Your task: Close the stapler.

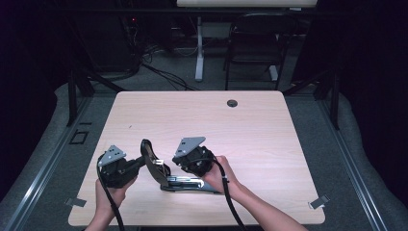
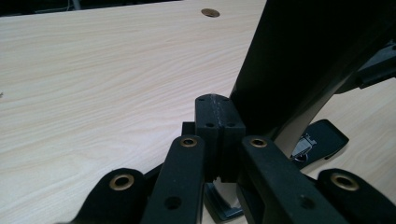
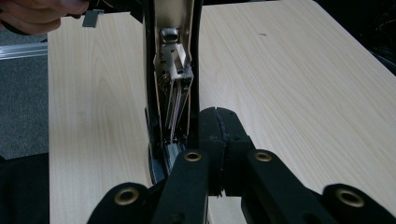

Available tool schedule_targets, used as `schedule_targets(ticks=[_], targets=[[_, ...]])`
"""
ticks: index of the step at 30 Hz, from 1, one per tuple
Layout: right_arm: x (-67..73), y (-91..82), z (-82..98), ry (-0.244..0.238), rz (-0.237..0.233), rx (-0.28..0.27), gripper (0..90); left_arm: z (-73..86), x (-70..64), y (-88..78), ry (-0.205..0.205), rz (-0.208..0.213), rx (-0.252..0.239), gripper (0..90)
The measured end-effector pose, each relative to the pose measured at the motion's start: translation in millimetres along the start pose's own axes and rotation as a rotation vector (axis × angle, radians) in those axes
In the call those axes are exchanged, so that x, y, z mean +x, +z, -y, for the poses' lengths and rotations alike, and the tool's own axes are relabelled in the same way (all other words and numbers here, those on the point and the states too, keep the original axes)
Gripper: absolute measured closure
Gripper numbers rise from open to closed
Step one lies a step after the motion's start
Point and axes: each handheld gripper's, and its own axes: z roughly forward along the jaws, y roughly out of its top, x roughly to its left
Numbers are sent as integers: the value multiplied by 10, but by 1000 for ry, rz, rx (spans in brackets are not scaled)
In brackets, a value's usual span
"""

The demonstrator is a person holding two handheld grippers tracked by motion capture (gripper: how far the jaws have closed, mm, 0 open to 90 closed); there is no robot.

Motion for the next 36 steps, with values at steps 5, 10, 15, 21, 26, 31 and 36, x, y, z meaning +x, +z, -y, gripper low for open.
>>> schedule_targets(ticks=[5,10,15,21,26,31,36], targets=[[6,-4,-4,3,-3,-21,900,6,-37,45,15,10,11,900],[22,-15,-24,5,-5,-38,900,-3,-85,79,40,26,31,900],[40,-51,-67,-1,-2,-66,900,12,-140,140,66,51,55,900],[2,-103,4,31,-21,-69,900,18,-164,161,81,68,72,900],[-22,-138,82,40,-22,-63,900,16,-158,161,76,66,72,899],[-44,-182,209,46,-20,-52,900,17,-153,173,82,69,81,874],[-56,-206,294,46,-20,-43,900,19,-158,179,80,74,84,853]])
